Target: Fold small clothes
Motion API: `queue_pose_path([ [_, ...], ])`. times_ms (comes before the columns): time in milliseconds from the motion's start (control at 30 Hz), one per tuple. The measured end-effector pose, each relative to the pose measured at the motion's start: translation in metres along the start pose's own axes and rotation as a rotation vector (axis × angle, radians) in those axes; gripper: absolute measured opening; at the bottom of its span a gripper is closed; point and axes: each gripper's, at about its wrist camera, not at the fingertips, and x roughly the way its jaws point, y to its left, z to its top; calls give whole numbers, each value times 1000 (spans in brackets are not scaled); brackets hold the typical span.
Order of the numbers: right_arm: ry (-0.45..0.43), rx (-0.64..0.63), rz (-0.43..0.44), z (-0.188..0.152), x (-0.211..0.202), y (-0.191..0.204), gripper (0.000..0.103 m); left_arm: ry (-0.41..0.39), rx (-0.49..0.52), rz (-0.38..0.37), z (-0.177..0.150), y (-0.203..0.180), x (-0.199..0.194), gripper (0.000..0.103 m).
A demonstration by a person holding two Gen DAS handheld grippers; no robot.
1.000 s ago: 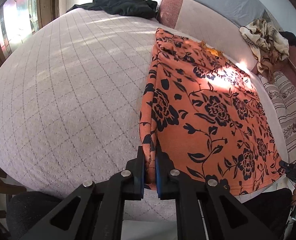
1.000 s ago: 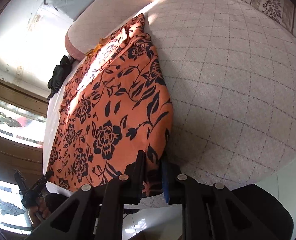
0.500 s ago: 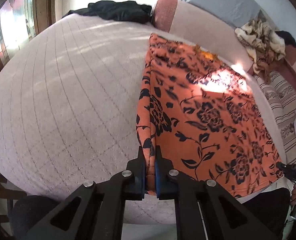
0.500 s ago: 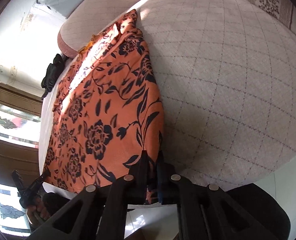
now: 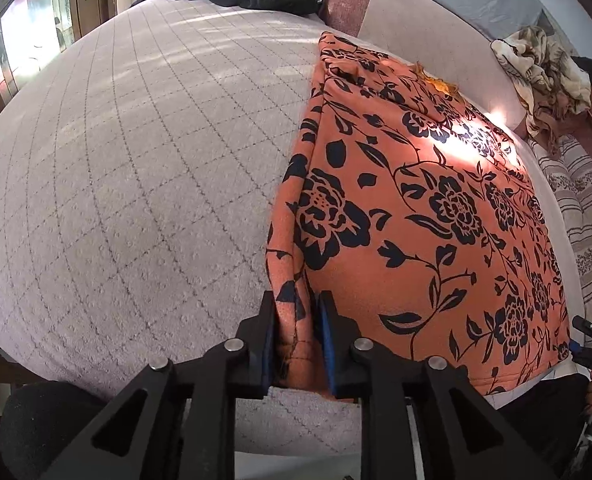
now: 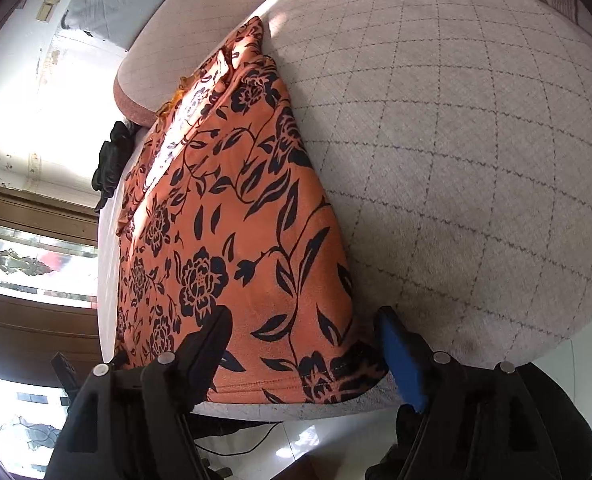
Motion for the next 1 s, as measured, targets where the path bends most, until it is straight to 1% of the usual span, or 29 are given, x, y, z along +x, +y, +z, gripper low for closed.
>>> queue_pose_path([
  [33, 8, -15, -4, 0, 2, 2, 65, -2, 2, 3, 1, -1, 1, 20],
  [67, 12, -28, -13, 1, 4, 4, 49, -2, 11, 12, 2, -3, -1, 18],
  [100, 31, -24, -9, 1, 6, 4, 7, 1, 25, 1, 3, -5, -2, 8],
  [133, 49, -16, 4, 1, 9, 4, 8, -2, 29, -21, 4, -6, -6, 7],
  [200, 35, -45, 3, 1, 4, 12, 8, -64, 31, -49, 8, -11, -27, 7],
  [300, -23, -48, 52, 7, -16, 25, 8, -128, 22, -80, 15, -14, -51, 7],
  [333, -29, -50, 62, 8, -19, 27, 8, -124, 17, -81, 16, -13, -49, 7],
  [367, -21, -49, 57, 10, -16, 27, 8, -98, 15, -67, 16, -11, -41, 8],
  [467, 55, 3, 28, 11, 10, 9, 8, 53, -31, -8, 6, 4, 1, 8],
  [500, 66, 18, 30, 10, 14, 4, 8, 42, -34, -16, 4, 5, 3, 8],
  [567, 59, 27, 45, 10, 13, 2, 8, 29, -16, -16, 5, 1, -2, 8],
  [667, 65, 31, 53, 12, 13, 0, 8, 27, -13, -34, 11, -3, -5, 8],
  [733, 70, 44, 82, 14, 12, -1, 8, 19, -9, -45, 19, -6, -11, 8],
  [800, 63, 43, 114, 20, 8, 4, 8, -13, 15, -70, 34, -15, -22, 8],
  [867, 45, 32, 158, 37, 4, 16, 8, -60, 39, -114, 61, -25, -34, 8],
  [933, 14, 8, 215, 64, 2, 36, 8, -112, 61, -145, 99, -39, -42, 8],
  [1000, -44, -14, 278, 105, 0, 59, 8, -174, 75, -186, 145, -54, -47, 8],
])
